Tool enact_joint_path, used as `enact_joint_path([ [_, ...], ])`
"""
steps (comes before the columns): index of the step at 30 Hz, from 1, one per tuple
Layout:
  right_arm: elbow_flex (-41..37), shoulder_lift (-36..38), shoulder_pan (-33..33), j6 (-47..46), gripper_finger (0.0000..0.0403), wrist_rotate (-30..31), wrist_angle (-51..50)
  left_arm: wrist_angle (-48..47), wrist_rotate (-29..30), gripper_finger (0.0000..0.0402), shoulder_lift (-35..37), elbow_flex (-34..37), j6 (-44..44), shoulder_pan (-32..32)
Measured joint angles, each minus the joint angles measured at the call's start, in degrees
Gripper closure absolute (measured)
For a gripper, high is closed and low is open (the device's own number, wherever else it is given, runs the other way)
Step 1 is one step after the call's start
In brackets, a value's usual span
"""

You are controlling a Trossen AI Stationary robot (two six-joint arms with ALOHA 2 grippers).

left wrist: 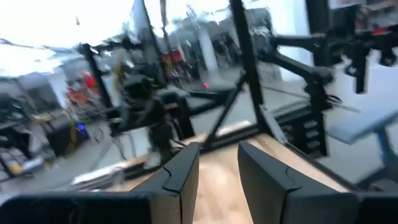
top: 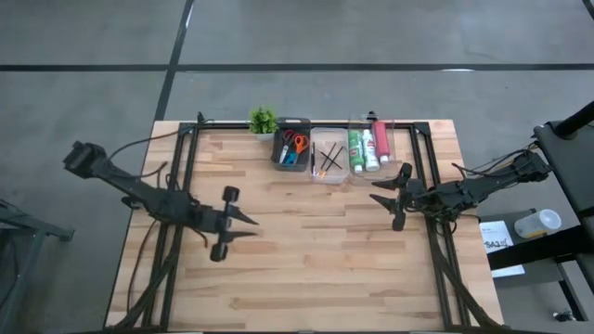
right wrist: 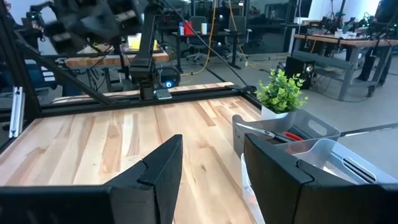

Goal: Pick & Place Paint Supplies
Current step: Return to Home Position

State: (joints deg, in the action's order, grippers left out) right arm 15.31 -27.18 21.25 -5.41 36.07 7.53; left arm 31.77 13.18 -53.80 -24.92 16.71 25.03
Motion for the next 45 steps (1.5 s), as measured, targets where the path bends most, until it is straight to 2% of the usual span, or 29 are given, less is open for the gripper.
enact_joint_path([
  [4,0.0,0.0,0.0,0.0,0.0235,0.0,0.0,8.3,0.5,0.0284,5.1,11.0,3.1,-0.1],
  [9,0.0,0.0,0.0,0.0,0.0235,0.0,0.0,13.1,-3.5,0.0284,10.7,20.2,3.3,-0.1],
  [14,0.0,0.0,0.0,0.0,0.0235,0.0,0.0,13.8,-7.5,0.0284,15.9,24.5,3.1,-0.1],
  [19,0.0,0.0,0.0,0.0,0.0235,0.0,0.0,11.1,-13.2,0.0284,20.2,24.7,4.8,0.0],
  [23,0.0,0.0,0.0,0.0,0.0235,0.0,0.0,5.4,-16.4,0.0284,24.3,24.7,5.9,0.0],
  [39,0.0,0.0,0.0,-0.1,0.0235,0.0,0.0,-23.6,-16.4,0.0284,47.5,24.7,5.9,0.1],
  [43,0.0,0.0,0.0,-0.1,0.0235,0.0,0.0,-30.5,-16.4,0.0284,53.0,24.7,11.4,0.1],
  [45,0.0,0.0,0.0,0.0,0.0235,0.0,0.0,-30.5,-15.6,0.0284,53.9,24.7,11.6,0.1],
])
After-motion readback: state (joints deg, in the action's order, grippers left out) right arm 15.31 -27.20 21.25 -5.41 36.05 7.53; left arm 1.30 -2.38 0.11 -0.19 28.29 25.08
